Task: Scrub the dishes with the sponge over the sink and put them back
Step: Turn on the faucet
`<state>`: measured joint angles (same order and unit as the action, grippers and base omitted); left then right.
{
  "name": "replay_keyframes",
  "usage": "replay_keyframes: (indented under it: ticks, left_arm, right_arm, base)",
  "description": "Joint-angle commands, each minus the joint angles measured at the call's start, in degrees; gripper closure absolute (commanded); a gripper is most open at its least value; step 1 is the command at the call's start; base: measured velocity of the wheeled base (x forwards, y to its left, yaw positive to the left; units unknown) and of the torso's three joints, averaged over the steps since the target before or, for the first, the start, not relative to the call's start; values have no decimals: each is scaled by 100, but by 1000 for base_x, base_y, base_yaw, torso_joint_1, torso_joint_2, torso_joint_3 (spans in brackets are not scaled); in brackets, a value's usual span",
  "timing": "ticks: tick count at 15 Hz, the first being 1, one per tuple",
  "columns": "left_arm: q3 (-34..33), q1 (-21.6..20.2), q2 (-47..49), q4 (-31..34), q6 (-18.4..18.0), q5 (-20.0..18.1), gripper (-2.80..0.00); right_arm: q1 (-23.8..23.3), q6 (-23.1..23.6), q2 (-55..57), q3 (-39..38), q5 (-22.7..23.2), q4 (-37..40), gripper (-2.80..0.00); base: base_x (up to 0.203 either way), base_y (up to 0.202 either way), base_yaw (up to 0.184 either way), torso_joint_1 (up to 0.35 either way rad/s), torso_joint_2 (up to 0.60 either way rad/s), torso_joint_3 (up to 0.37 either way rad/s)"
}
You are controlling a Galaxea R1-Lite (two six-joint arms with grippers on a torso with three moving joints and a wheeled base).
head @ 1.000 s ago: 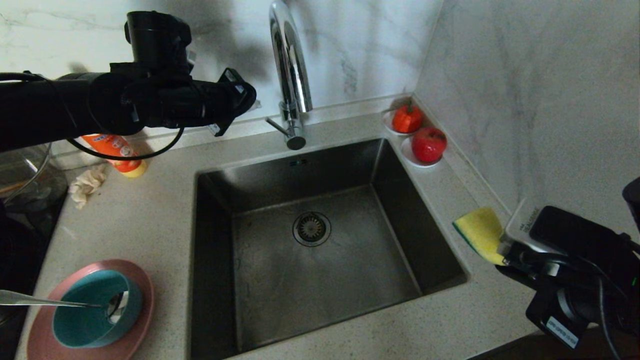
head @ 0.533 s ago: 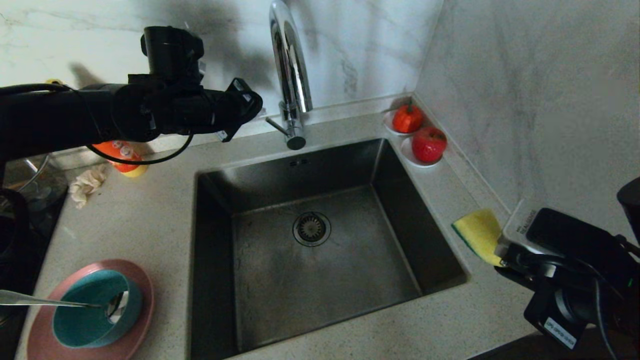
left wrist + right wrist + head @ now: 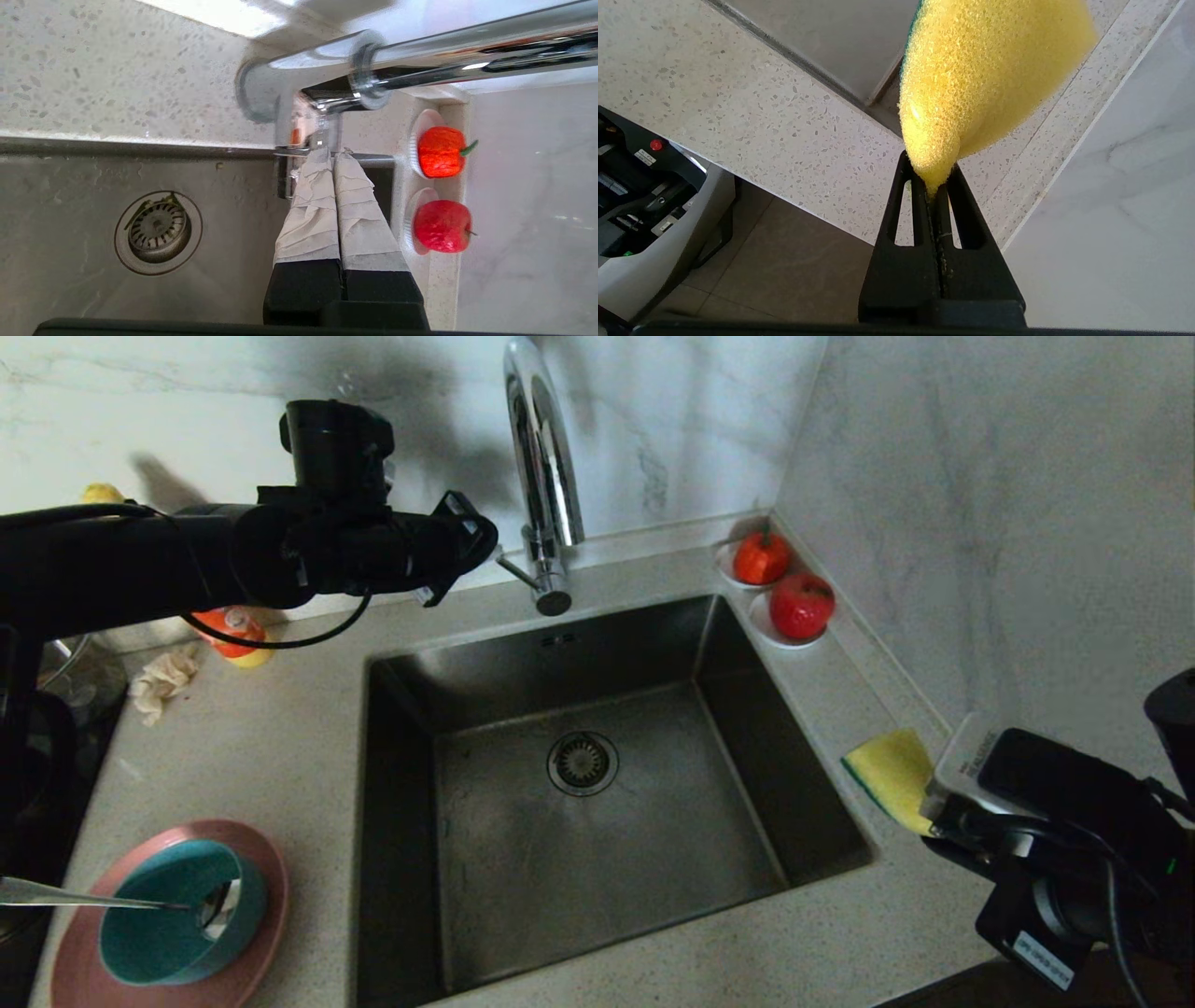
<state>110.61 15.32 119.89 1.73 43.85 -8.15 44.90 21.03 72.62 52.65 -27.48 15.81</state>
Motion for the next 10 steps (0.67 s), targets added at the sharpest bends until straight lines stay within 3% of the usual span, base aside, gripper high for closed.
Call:
replay_keyframes:
  ticks: [1, 4, 10]
  left_arm:
    - [5, -3, 43, 11, 27, -30, 0]
    - [5, -3, 8, 11, 43, -328, 0]
    - [5, -3, 120, -199, 36, -302, 0]
  right_arm:
    - [1, 15, -11, -9, -14, 10, 0]
    - [1, 15, -20, -26, -21, 10, 0]
    - [-4, 15, -10, -62, -21, -17, 0]
  base:
    - [0, 0, 0, 0, 0, 0]
    - [0, 0, 0, 0, 0, 0]
    - [0, 0, 0, 0, 0, 0]
